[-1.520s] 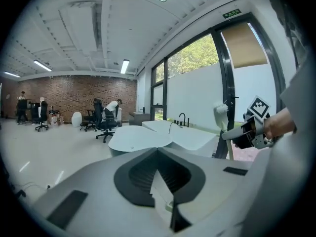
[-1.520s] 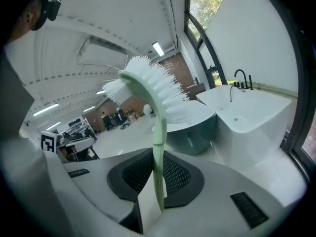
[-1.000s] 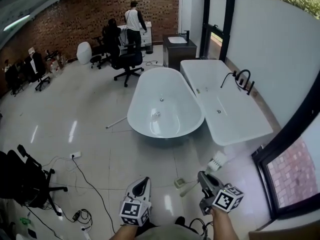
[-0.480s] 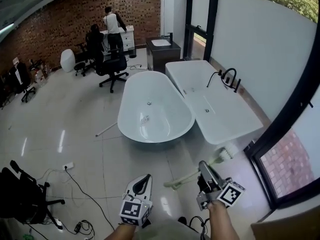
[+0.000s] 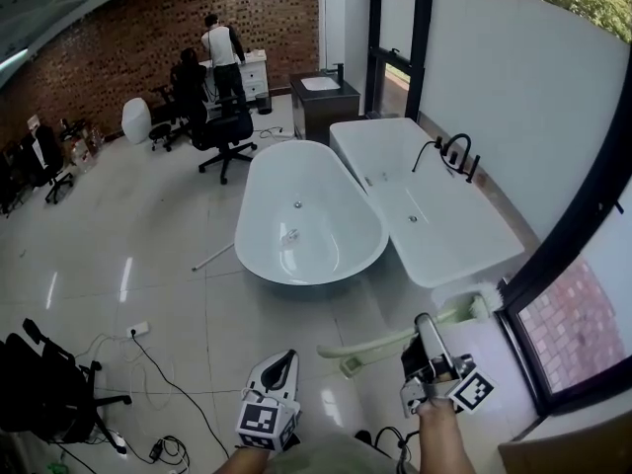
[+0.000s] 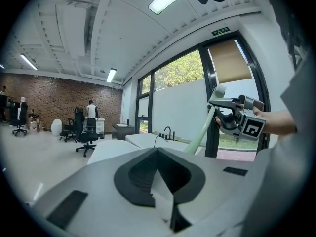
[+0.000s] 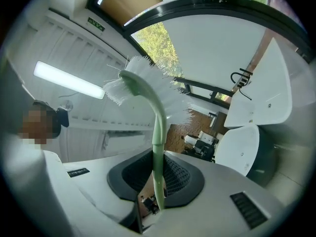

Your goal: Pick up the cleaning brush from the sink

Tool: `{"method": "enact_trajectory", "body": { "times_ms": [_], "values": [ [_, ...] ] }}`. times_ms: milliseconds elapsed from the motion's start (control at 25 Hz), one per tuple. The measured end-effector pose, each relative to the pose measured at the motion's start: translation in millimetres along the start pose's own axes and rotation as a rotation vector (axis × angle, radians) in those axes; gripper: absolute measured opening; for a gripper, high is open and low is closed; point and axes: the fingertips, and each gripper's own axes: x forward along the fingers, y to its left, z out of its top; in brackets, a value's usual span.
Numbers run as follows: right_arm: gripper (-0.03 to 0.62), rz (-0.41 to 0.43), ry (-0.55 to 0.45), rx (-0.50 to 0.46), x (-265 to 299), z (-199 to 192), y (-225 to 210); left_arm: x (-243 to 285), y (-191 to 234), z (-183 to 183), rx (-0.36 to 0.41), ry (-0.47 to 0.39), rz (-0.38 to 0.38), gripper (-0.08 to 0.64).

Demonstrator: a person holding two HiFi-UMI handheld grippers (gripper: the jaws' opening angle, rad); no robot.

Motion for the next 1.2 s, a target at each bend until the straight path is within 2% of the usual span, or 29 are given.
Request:
{"method": "enact_trajectory", "body": {
  "times_ms": [400, 680, 840, 1200],
  "values": [
    [0.037, 0.126, -0.148, 0.068, 3, 38, 39, -4, -15, -2, 0.014, 0.011, -0.01, 0.0],
    [0.037, 0.204, -0.199, 0.061, 6, 55, 74, -10, -19, -5, 0.013, 0.015, -0.008, 0.0],
    [0.037, 0.207, -0.205, 0.047, 5, 55, 79, -13, -18, 1, 0.001, 0.013, 0.004, 0.0],
    [0.035, 0.18, -0.224, 0.026, 6, 54, 78, -16, -13, -10, 0.001, 0.018, 0.005, 0.0]
  ]
}}
